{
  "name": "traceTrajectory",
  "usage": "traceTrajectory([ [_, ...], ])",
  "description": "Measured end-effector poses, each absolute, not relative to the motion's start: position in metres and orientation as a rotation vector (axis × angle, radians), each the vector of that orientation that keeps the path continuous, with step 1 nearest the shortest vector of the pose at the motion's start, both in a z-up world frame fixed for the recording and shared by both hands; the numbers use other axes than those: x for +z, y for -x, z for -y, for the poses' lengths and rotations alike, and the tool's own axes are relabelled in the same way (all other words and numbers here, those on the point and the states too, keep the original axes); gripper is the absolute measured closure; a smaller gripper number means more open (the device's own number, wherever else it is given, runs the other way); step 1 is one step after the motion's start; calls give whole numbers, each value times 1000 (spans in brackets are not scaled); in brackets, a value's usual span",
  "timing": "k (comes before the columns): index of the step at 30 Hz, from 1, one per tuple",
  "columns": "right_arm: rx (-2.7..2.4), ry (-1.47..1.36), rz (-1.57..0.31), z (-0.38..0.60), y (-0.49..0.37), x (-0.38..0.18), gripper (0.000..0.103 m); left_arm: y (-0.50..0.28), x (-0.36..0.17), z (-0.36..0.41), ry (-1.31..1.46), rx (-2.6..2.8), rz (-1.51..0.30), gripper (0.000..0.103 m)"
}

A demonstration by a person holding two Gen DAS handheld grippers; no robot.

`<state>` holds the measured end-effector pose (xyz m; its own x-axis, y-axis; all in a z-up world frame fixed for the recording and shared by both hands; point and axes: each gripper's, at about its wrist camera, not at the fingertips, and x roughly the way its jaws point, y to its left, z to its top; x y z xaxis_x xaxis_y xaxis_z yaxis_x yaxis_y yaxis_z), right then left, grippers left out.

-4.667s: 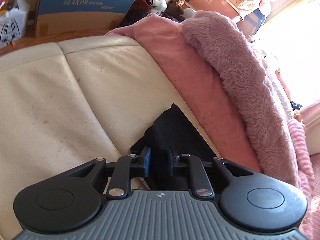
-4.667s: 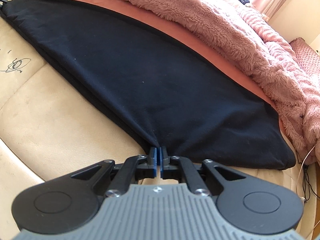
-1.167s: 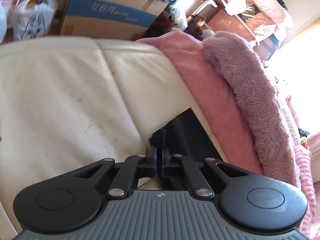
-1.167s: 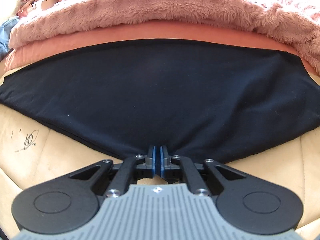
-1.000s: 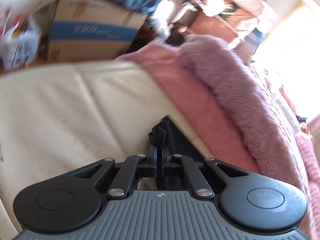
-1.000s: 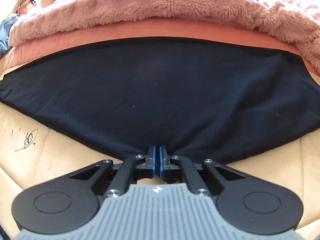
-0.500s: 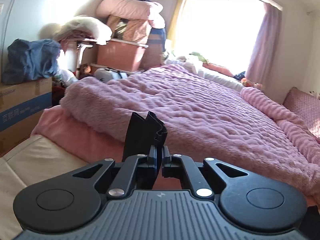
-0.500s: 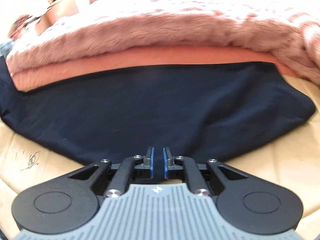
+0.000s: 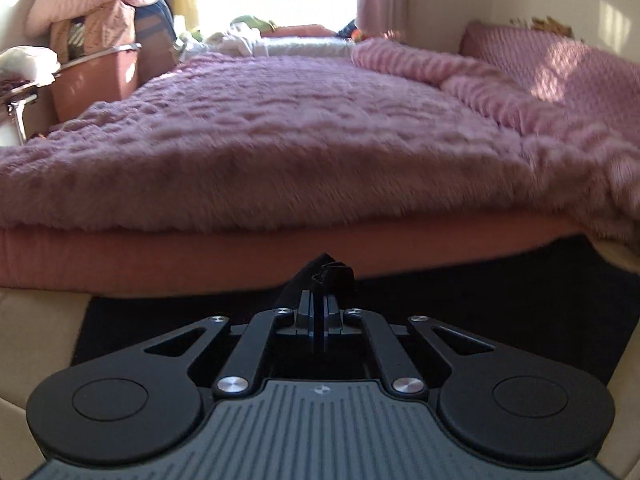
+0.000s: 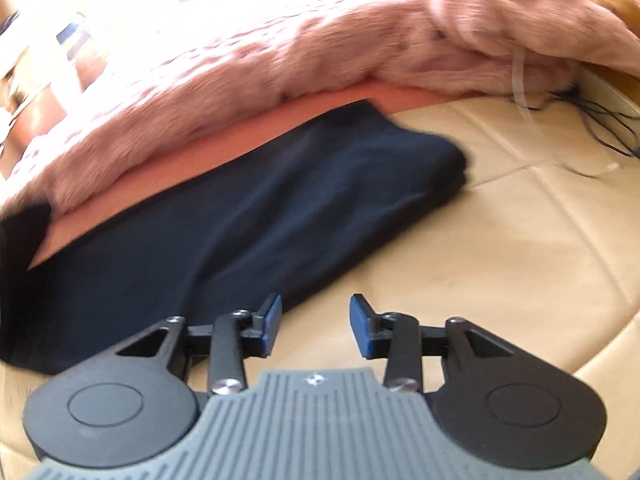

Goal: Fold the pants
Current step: 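Withdraw the open right gripper from the folded pants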

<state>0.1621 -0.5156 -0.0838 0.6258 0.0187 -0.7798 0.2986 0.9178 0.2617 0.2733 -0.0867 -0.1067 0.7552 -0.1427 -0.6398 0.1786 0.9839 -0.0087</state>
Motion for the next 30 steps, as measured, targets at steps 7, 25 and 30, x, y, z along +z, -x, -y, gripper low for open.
traceTrajectory([
  [7,-281,-558,-798,592,-191,-82,64,-253,-151,98,-136,-176,-801,100],
  [25,-400,-818,-772,646,-149,-124,98,-224,-156,106,-198,-263,-823,103],
  [30,-405,-684,-782,630,-138,-100,74,-228,-150,109,-193,-297,-833,103],
])
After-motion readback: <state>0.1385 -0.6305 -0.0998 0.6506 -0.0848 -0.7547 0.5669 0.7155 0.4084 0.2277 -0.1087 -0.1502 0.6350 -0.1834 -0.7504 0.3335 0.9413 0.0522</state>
